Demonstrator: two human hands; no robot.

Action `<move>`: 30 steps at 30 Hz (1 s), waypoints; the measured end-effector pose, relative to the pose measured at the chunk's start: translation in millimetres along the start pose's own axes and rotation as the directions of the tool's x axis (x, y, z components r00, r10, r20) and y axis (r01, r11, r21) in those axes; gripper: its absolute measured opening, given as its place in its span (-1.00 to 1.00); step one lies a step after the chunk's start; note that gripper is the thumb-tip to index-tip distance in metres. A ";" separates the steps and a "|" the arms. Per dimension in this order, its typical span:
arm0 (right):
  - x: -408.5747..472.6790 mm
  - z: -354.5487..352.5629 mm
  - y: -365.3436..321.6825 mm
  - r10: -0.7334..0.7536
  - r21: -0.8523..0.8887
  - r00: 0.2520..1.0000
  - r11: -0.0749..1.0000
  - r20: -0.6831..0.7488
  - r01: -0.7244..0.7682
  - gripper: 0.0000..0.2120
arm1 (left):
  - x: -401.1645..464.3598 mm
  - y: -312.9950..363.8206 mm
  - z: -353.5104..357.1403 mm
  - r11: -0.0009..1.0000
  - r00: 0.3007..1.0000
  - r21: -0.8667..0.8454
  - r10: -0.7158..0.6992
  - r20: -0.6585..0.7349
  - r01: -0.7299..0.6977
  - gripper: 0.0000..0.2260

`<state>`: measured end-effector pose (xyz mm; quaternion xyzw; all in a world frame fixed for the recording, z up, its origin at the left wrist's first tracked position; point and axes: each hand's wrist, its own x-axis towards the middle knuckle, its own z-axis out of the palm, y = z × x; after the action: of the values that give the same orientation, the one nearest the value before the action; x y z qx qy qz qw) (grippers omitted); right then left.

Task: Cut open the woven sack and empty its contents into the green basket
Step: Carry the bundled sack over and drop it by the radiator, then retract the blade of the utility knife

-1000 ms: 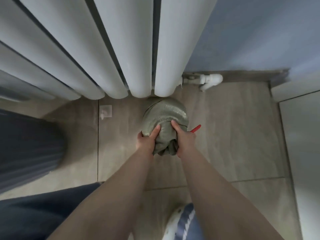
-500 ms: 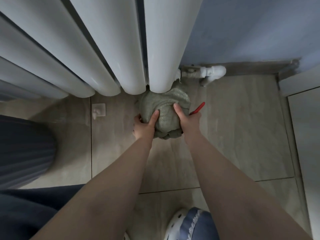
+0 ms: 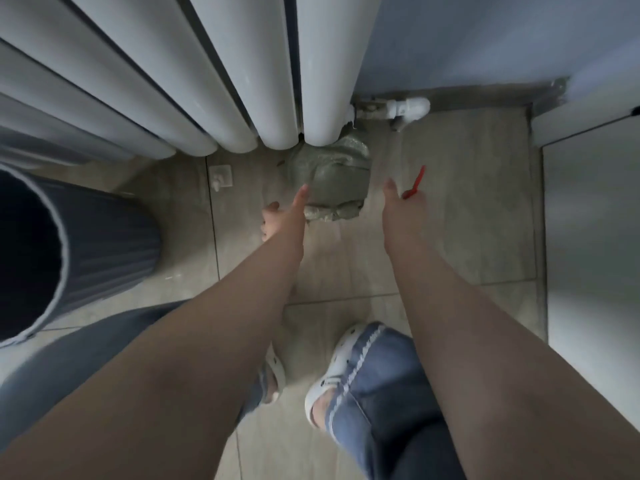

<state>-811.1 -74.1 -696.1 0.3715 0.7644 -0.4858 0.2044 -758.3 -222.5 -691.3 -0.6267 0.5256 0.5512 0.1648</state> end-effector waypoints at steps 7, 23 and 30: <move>-191.9 -94.3 -81.9 -0.009 0.254 0.941 0.964 0.338 -0.082 -0.68 | -231.6 38.5 -67.8 0.988 0.833 0.087 0.060 0.550 -0.128 -0.83; -597.4 -315.0 -79.2 0.010 0.630 0.990 0.771 0.138 -0.095 -0.52 | -562.1 30.8 -211.0 0.556 0.330 0.410 -0.243 0.912 -0.723 -0.84; -705.0 -327.8 22.5 0.246 0.850 0.942 0.523 -0.229 0.070 -0.78 | -627.8 -90.1 -230.3 0.470 0.423 0.531 -0.322 0.847 -0.705 -0.88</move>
<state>-326.4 -35.5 -88.9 0.5358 0.4335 -0.7170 -0.1046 -462.9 -68.6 -104.5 0.0135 0.6343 0.4641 0.6182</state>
